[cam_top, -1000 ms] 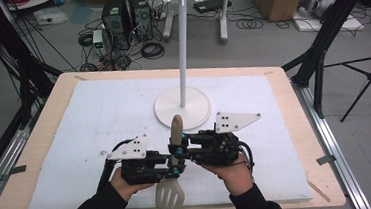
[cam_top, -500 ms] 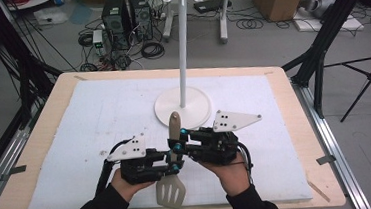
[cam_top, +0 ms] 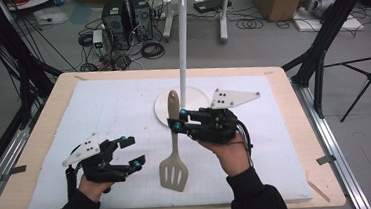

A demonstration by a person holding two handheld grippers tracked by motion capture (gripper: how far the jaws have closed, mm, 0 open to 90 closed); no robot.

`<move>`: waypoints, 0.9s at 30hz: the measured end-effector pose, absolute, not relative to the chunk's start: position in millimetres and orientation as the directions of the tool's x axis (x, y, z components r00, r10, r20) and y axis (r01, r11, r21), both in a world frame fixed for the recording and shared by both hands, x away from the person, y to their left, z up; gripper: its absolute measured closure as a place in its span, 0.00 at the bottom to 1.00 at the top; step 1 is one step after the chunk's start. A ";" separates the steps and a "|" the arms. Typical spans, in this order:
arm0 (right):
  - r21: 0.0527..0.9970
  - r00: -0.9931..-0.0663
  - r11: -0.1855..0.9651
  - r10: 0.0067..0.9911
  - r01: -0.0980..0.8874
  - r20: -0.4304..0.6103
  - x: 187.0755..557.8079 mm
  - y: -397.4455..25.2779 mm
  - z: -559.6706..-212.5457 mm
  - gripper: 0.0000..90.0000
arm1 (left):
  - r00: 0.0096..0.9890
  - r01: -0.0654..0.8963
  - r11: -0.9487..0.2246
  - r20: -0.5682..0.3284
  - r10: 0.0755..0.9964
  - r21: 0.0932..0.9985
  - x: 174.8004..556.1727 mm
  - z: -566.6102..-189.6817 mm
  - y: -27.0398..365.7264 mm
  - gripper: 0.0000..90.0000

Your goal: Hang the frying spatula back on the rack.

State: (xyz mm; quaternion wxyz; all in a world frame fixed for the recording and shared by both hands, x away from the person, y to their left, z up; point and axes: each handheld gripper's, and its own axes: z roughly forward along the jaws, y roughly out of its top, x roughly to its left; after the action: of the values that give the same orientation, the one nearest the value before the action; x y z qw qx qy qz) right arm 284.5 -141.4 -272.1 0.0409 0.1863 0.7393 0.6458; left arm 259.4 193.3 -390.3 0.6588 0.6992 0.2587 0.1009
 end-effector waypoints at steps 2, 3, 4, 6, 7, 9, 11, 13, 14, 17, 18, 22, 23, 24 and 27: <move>0.971 -0.927 0.099 0.333 0.219 0.175 292.5 -138.2 -265.9 0.83 | 0.838 0.229 -0.003 -0.196 0.509 0.973 260.6 -392.3 198.2 0.25; 0.971 -0.926 0.099 0.334 0.218 0.174 295.3 -136.8 -263.6 0.83 | 0.837 0.226 0.000 -0.194 0.512 0.974 260.6 -393.1 200.4 0.25; 0.972 -0.926 0.103 0.339 0.211 0.166 300.5 -134.3 -259.5 0.83 | 0.837 0.220 -0.003 -0.187 0.514 0.976 260.4 -393.4 201.6 0.25; 0.972 -0.923 0.110 0.351 0.206 0.156 308.3 -130.4 -253.1 0.83 | 0.838 0.215 -0.007 -0.181 0.515 0.977 259.7 -395.0 203.2 0.25; 0.973 -0.923 0.113 0.356 0.202 0.150 311.6 -128.8 -251.0 0.83 | 0.836 0.217 -0.011 -0.180 0.518 0.976 259.3 -396.5 203.5 0.25; 0.971 -0.919 0.122 0.366 0.204 0.147 320.6 -124.9 -245.2 0.83 | 0.837 0.219 -0.020 -0.178 0.517 0.975 259.2 -399.3 202.8 0.25; 0.972 -0.917 0.126 0.372 0.200 0.141 327.7 -122.4 -240.9 0.83 | 0.839 0.220 -0.029 -0.174 0.515 0.975 259.4 -401.6 201.6 0.25; 0.971 -0.913 0.125 0.382 0.202 0.141 335.6 -120.1 -235.8 0.83 | 0.845 0.215 -0.053 -0.159 0.511 0.975 259.0 -403.9 199.8 0.25; 0.971 -0.912 0.131 0.386 0.200 0.136 341.4 -118.6 -232.6 0.83 | 0.847 0.213 -0.063 -0.152 0.509 0.975 258.9 -404.8 198.8 0.25; 0.969 -0.902 0.141 0.411 0.201 0.128 354.3 -115.1 -224.8 0.83 | 0.855 0.220 -0.090 -0.148 0.498 0.971 259.0 -407.6 194.8 0.25; 0.969 -0.897 0.139 0.422 0.204 0.129 360.4 -113.9 -221.0 0.83 | 0.855 0.221 -0.091 -0.148 0.496 0.971 258.8 -407.7 194.2 0.25; 0.970 -0.878 0.111 0.456 0.216 0.143 379.1 -112.2 -207.9 0.83 | 0.858 0.215 -0.086 -0.146 0.492 0.973 257.8 -407.3 193.9 0.25; 0.970 -0.874 0.112 0.465 0.215 0.140 382.1 -111.9 -205.1 0.83 | 0.858 0.216 -0.079 -0.151 0.491 0.973 257.9 -407.2 194.5 0.25; 0.970 -0.868 0.114 0.477 0.216 0.138 387.2 -111.4 -200.5 0.83 | 0.859 0.218 -0.078 -0.153 0.489 0.973 258.0 -407.0 195.1 0.25; 0.968 -0.858 0.111 0.493 0.223 0.141 398.7 -111.2 -191.4 0.83 | 0.857 0.220 -0.071 -0.158 0.490 0.973 258.3 -406.9 196.6 0.25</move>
State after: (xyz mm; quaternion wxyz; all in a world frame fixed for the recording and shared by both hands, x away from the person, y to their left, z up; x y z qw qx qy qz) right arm 398.7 -111.2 -191.4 0.1088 0.2428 0.7375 0.6207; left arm 258.3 196.6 -406.9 0.6361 0.7239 0.2451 0.1060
